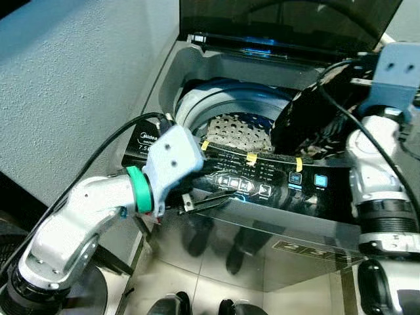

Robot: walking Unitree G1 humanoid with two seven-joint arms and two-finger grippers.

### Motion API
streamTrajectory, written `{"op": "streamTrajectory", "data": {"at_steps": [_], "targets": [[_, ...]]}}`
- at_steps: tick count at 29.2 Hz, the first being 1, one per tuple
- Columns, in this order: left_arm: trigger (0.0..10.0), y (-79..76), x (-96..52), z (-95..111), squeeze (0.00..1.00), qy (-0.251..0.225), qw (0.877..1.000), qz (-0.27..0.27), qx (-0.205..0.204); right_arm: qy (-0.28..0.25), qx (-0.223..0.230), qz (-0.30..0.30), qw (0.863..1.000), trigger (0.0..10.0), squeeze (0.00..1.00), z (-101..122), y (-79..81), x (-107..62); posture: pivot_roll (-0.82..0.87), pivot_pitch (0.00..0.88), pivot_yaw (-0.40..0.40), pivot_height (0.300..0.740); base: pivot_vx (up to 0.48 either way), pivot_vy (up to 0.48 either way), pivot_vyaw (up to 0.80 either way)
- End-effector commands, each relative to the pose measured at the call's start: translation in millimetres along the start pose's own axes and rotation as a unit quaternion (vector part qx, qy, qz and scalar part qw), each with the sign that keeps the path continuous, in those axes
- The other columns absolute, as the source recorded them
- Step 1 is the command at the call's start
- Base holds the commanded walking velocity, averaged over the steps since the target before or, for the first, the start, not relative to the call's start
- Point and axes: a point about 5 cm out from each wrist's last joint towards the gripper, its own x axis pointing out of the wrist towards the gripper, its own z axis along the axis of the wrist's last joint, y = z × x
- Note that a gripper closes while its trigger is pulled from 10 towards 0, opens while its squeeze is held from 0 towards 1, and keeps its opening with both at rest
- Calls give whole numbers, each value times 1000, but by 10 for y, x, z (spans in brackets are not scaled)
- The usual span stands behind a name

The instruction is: Clothes washing

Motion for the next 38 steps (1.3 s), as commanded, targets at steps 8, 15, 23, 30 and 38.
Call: {"op": "streamTrajectory", "data": {"at_steps": [8, 15, 23, 30, 38], "targets": [[10000, 14, 76, 250, 0, -37, 989, 35, 138, -18, -31, -3, 999, 10000, 0, -43, 2, -23, 74, 107, 51, 740, 0, 0, 0], [10000, 155, 87, 303, 0, -56, 983, 104, 139, -26, -44, 137, 989, 10000, 0, -31, 336, -155, 71, 100, 51, 740, 0, 0, 0], [10000, 254, 112, 292, 0, -77, 979, 152, 109, -27, -43, 339, 939, 10000, 1000, 23, 613, -410, 64, 95, 47, 740, 0, 0, 0], [10000, 275, 120, 254, 0, -78, 978, 167, 97, -3, 142, 459, 877, 10000, 1000, 285, 552, -523, 55, 97, 49, 740, 0, 0, 0], [10000, 283, 151, 232, 0, -82, 977, 175, 86, -49, 220, 466, 856, 10000, 0, 527, 428, -460, 54, 96, 51, 740, 0, 0, 0]]}}
